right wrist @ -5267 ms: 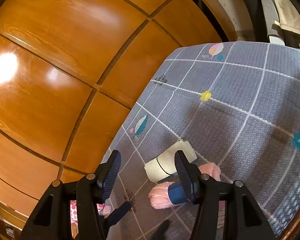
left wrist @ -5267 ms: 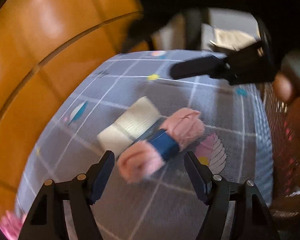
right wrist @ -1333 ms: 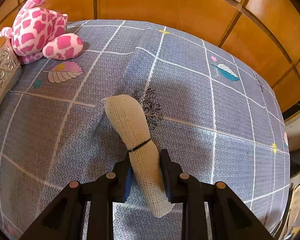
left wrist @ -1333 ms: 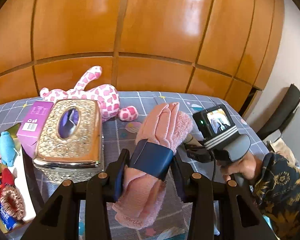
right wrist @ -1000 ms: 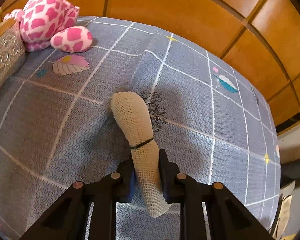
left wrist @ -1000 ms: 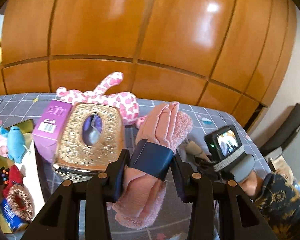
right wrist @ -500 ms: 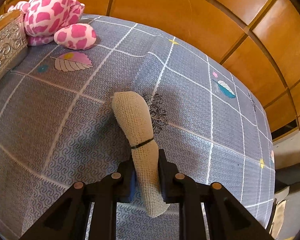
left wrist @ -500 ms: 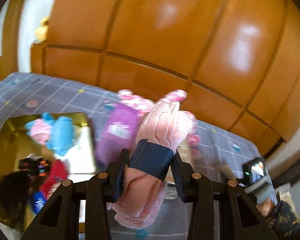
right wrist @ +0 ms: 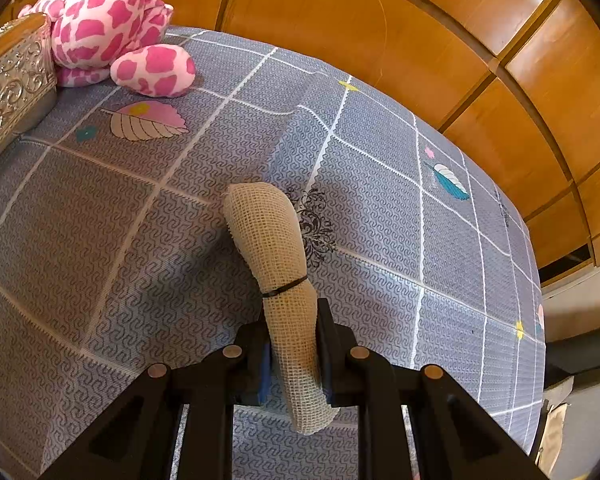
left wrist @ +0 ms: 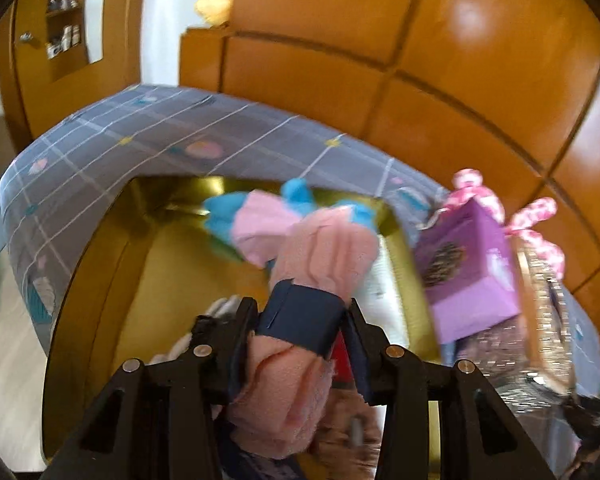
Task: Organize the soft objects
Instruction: 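Carry the pink towel into the gold tray and open the left gripper, then carry the beige bandage into the gold tray and open the right gripper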
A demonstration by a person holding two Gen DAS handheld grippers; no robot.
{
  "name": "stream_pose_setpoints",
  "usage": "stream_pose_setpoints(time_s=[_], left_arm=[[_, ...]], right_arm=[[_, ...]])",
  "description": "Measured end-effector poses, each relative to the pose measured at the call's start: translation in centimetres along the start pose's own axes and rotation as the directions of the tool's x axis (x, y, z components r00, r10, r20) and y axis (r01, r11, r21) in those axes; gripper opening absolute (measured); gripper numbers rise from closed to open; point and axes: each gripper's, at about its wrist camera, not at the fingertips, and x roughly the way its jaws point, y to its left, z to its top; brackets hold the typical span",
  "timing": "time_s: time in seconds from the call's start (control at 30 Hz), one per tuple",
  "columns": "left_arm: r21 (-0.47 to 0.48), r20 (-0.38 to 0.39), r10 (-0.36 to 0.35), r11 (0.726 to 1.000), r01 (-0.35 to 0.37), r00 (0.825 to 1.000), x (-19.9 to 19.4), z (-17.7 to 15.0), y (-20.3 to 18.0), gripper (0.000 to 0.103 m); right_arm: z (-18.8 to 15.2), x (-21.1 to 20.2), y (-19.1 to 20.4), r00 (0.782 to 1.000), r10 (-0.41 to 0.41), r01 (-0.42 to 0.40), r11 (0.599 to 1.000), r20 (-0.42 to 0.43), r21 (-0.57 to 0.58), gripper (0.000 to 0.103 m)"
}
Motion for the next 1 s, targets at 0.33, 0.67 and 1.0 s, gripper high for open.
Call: stream_pose_setpoints(time_s=[0.33, 0.67, 1.0], left_arm=[[0.019, 0.066, 0.001, 1.000, -0.002, 0.998, -2.3, -1.3, -0.1, 0.067], [0.104, 0.072, -0.095, 0.991, 0.088, 0.993, -5.3, -3.3, -3.6, 0.071], [0.128, 0.055, -0.127, 0.985, 0.119, 0.990, -6.1, -4.5, -4.4, 0.071]], right_arm=[[0.3, 0.2, -0.7, 1.000, 0.012, -0.010, 0.997, -0.019, 0.072, 0.017], [1.2, -1.7, -2.0, 0.973, 0.231, -0.225, 0.929, 0.012, 0.293, 0.017], [5.1, -8.4, 1.8, 0.884, 0.428, -0.468, 0.824, 0.189, 0.320, 0.017]])
